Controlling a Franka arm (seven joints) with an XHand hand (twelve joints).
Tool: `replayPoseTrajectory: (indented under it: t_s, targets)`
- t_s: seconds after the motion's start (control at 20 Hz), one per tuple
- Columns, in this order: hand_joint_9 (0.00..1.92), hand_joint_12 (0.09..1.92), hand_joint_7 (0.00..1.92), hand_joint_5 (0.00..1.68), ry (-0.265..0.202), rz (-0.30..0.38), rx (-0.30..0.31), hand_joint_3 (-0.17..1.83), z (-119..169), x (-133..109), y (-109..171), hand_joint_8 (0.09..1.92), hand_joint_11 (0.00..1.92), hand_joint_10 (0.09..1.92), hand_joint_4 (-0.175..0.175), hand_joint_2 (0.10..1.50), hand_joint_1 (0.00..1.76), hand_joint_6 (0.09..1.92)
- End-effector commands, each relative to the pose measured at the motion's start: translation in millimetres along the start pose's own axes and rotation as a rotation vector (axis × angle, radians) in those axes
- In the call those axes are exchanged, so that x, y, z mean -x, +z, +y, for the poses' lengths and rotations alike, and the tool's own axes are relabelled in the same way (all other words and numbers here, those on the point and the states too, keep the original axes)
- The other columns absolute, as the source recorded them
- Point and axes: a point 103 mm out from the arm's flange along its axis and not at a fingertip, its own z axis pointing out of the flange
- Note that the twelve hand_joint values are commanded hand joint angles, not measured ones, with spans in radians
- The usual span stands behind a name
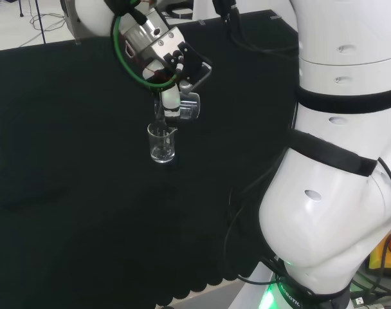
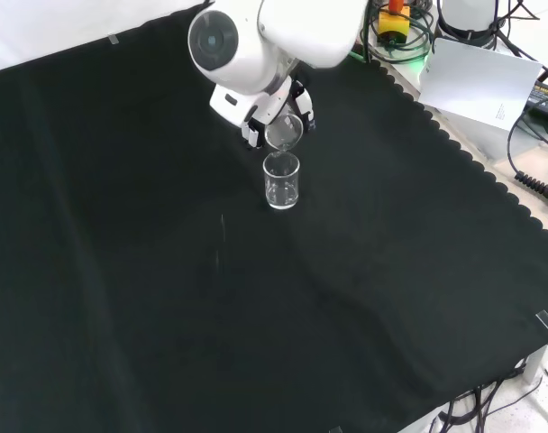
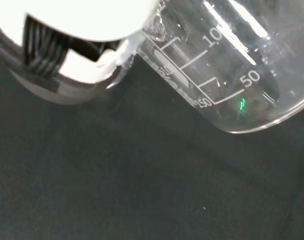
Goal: Pour the water from the handheld beaker into the one on the table.
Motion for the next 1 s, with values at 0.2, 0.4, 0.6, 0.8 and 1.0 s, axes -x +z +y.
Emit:
replayPoseTrajectory:
  t_s: [0.2, 0.4, 0.6, 0.8, 1.0]
  targets:
    - [1.50, 0.79, 1.25, 1.20, -0.115, 0.202, 0.189, 0.76, -1.4, 29.1, 5.0, 0.80, 1.25, 0.73, -0.175, 0.62, 1.31, 0.82]
    - [1.50, 0.79, 1.25, 1.20, -0.170, 0.280, 0.247, 0.76, -0.2, 43.5, 7.1, 0.80, 1.25, 0.73, -0.175, 0.62, 1.31, 0.82]
    - [1.49, 0.78, 1.25, 1.20, -0.211, 0.327, 0.325, 0.75, -0.1, 55.1, 10.9, 0.80, 1.25, 0.72, -0.175, 0.63, 1.31, 0.82]
    - [1.49, 0.78, 1.24, 1.19, -0.235, 0.377, 0.385, 0.73, 1.6, 65.5, 14.5, 0.80, 1.24, 0.72, -0.175, 0.64, 1.31, 0.82]
    - [1.48, 0.78, 1.24, 1.19, -0.242, 0.438, 0.422, 0.73, -2.7, 88.0, 23.9, 0.80, 1.23, 0.72, -0.175, 0.64, 1.31, 0.82]
